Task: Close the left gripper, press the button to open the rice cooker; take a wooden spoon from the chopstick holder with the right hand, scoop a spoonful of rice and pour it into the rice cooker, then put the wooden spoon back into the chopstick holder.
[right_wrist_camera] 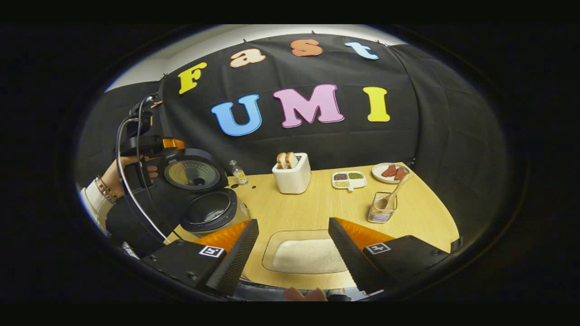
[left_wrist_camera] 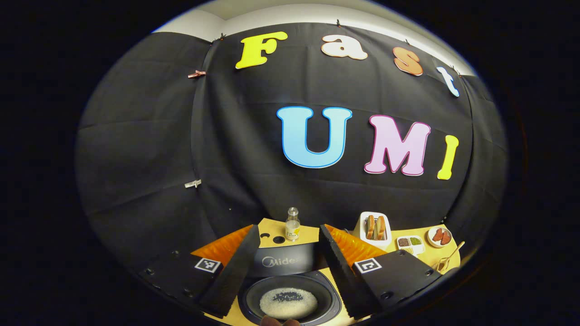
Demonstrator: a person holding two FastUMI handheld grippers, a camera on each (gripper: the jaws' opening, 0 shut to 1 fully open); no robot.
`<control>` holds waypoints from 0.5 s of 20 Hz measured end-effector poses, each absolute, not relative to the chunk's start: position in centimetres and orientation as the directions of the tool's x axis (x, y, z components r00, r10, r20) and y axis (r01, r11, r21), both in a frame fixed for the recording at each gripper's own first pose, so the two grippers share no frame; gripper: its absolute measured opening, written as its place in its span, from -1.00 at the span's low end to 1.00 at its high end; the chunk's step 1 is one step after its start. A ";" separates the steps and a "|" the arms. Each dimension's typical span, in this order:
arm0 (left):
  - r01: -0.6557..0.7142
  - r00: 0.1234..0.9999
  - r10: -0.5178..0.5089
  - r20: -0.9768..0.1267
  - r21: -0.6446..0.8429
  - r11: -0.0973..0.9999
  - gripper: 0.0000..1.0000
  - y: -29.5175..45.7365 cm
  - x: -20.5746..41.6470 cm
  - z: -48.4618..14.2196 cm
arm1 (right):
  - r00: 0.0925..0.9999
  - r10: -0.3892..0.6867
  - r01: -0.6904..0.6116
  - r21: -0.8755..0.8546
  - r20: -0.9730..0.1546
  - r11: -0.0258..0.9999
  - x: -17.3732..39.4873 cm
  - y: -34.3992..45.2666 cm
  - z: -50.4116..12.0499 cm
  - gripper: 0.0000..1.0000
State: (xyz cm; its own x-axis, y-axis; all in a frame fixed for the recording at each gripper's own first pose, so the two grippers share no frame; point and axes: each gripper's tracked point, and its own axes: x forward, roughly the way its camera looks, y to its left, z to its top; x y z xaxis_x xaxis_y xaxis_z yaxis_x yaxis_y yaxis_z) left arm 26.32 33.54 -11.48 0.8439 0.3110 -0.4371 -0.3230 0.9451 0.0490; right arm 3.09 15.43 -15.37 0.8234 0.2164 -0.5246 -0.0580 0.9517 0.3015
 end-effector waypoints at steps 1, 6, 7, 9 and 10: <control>-0.322 0.844 0.310 -0.438 0.050 0.946 0.84 33.1 25.6 -11.5 | 0.821 0.221 -0.058 0.308 -0.527 0.950 3.1 15.5 -15.5 0.93; -0.338 0.837 0.333 -0.435 0.069 0.939 0.85 30.6 21.1 -13.8 | 0.818 0.229 -0.062 0.314 -0.528 0.947 2.9 15.2 -15.8 0.94; -0.342 0.833 0.337 -0.438 0.071 0.937 0.85 30.0 20.2 -14.6 | 0.814 0.232 -0.063 0.316 -0.532 0.946 2.7 15.2 -16.1 0.94; -0.356 0.826 0.350 -0.442 0.072 0.932 0.85 28.9 18.0 -16.5 | 0.806 0.241 -0.066 0.323 -0.540 0.944 2.4 15.2 -16.5 0.94; -0.362 0.822 0.354 -0.446 0.072 0.930 0.86 28.2 17.0 -17.7 | 0.804 0.244 -0.069 0.323 -0.542 0.944 2.2 15.2 -16.5 0.94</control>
State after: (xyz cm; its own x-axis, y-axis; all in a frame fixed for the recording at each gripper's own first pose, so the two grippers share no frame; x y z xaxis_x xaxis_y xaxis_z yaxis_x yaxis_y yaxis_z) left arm 16.96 28.22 -17.66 0.8218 0.3542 -0.4463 -0.3616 0.9296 0.0718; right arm 2.23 15.17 -16.50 0.8043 0.2444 -0.5417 -0.0689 0.9437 0.3235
